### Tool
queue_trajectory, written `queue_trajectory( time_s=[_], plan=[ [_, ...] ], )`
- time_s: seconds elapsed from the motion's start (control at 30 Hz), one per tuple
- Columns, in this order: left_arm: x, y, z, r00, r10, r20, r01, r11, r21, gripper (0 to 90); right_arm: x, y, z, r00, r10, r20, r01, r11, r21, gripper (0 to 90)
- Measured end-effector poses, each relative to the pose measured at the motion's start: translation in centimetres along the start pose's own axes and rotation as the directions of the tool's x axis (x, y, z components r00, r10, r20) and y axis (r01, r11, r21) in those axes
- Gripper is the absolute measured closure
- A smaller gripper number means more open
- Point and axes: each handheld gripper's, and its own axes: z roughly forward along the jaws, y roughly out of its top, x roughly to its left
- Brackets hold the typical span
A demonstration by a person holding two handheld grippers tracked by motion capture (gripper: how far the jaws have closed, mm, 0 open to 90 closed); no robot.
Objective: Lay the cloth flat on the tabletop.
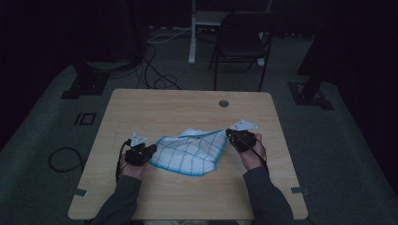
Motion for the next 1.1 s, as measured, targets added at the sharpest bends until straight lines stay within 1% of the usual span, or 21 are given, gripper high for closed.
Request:
queue_trajectory(
  time_s=[0.03, 0.17, 0.33, 0.43, 0.47, 0.5, 0.53, 0.57, 0.7, 0.73, 0.77, 0.8, 0.83, 0.87, 0.9, 0.93, 0.97, 1.0, 1.03, 1.07, 1.1],
  plan=[
    [0.6, -0.2, 0.0, 0.9998, -0.022, -0.005, 0.022, 0.9997, 0.009, 87.4, -0.2, 0.0, 0.0, 1.0000, 0.000, 0.009, 0.000, 1.000, 0.004, 88.1],
    [1.3, -0.5, -0.1, 0.9988, -0.047, -0.014, 0.047, 0.9984, 0.030, 87.9, -1.0, -0.1, -0.2, 0.9996, 0.016, 0.025, -0.016, 1.000, 0.013, 88.3],
    [1.5, -0.6, 0.3, 0.9979, -0.061, -0.022, 0.062, 0.9964, 0.058, 88.0, -1.5, -0.3, -0.1, 0.9990, 0.030, 0.034, -0.031, 0.999, 0.031, 88.4],
    [1.4, -0.7, 0.8, 0.9976, -0.069, -0.012, 0.070, 0.9945, 0.079, 87.1, -1.5, -0.6, 0.5, 0.9981, 0.023, 0.057, -0.026, 0.998, 0.065, 88.3],
    [1.2, -0.8, 1.0, 0.9983, -0.055, -0.017, 0.057, 0.9943, 0.090, 83.1, -1.6, -0.9, 1.0, 0.9977, 0.024, 0.064, -0.030, 0.995, 0.096, 86.7],
    [1.2, -0.8, 1.0, 0.9983, -0.055, -0.017, 0.057, 0.9943, 0.090, 78.3, -1.6, -0.9, 1.0, 0.9977, 0.024, 0.064, -0.030, 0.995, 0.096, 86.7],
    [1.1, -0.8, 1.0, 0.9985, -0.043, -0.034, 0.046, 0.9950, 0.089, 78.3, -1.6, -1.0, 1.2, 0.9969, 0.028, 0.074, -0.036, 0.994, 0.103, 84.4],
    [1.0, -0.8, 0.9, 0.9981, -0.049, -0.038, 0.052, 0.9955, 0.079, 69.3, -1.8, -1.2, 1.2, 0.9944, 0.041, 0.097, -0.052, 0.993, 0.107, 76.7],
    [0.7, -0.6, 0.1, 0.9988, -0.035, -0.035, 0.036, 0.9982, 0.047, 67.0, -1.9, -1.3, 0.3, 0.9957, 0.046, 0.080, -0.053, 0.995, 0.080, 73.0],
    [-0.1, -0.3, -0.2, 0.9997, -0.006, -0.023, 0.006, 0.9991, 0.041, 66.9, -1.8, -1.3, 0.2, 0.9969, 0.043, 0.066, -0.048, 0.996, 0.073, 72.4],
    [-0.1, -0.3, -0.2, 0.9997, -0.006, -0.023, 0.006, 0.9991, 0.041, 66.4, -1.8, -1.3, 0.2, 0.9969, 0.043, 0.066, -0.048, 0.996, 0.073, 72.4],
    [-0.8, -0.2, -0.2, 0.9998, 0.016, -0.011, -0.016, 0.9992, 0.036, 66.0, -1.5, -1.5, -0.1, 0.9987, 0.031, 0.041, -0.034, 0.997, 0.064, 71.8],
    [-1.2, -0.1, -0.2, 0.9996, 0.027, -0.003, -0.027, 0.9990, 0.035, 66.0, -1.5, -1.5, -0.1, 0.9987, 0.031, 0.041, -0.034, 0.997, 0.064, 71.8],
    [-2.4, 0.1, 0.0, 0.9980, 0.057, 0.029, -0.058, 0.9978, 0.033, 65.9, -1.1, -1.8, -0.2, 0.9995, 0.027, 0.017, -0.028, 0.998, 0.064, 70.5],
    [-2.4, 0.1, 0.0, 0.9980, 0.057, 0.029, -0.058, 0.9978, 0.033, 65.9, -1.1, -1.8, -0.2, 0.9995, 0.027, 0.017, -0.028, 0.998, 0.064, 70.5],
    [-3.7, 0.0, 0.5, 0.9948, 0.075, 0.069, -0.078, 0.9964, 0.035, 65.8, -0.5, -2.2, -0.3, 0.9996, 0.020, -0.019, -0.019, 0.998, 0.062, 68.1],
    [-3.7, 0.0, 0.5, 0.9948, 0.075, 0.069, -0.078, 0.9964, 0.035, 65.8, -0.5, -2.2, -0.3, 0.9996, 0.020, -0.019, -0.019, 0.998, 0.062, 68.1],
    [-5.1, -0.3, 1.3, 0.9887, 0.099, 0.112, -0.105, 0.9932, 0.049, 65.7, 0.2, -2.7, -0.3, 0.9985, 0.012, -0.054, -0.008, 0.998, 0.068, 67.0],
    [-5.1, -0.3, 1.3, 0.9887, 0.099, 0.112, -0.105, 0.9932, 0.049, 65.6, 0.2, -2.7, -0.3, 0.9985, 0.012, -0.054, -0.008, 0.998, 0.068, 67.0],
    [-6.5, -0.7, 1.9, 0.9812, 0.133, 0.140, -0.144, 0.9872, 0.069, 65.2, 1.0, -3.2, -0.4, 0.9974, -0.009, -0.071, 0.014, 0.997, 0.078, 66.7],
    [-6.5, -0.7, 1.9, 0.9812, 0.133, 0.140, -0.144, 0.9872, 0.069, 65.2, 1.0, -3.2, -0.4, 0.9974, -0.009, -0.071, 0.014, 0.997, 0.078, 66.7]
  ],
)
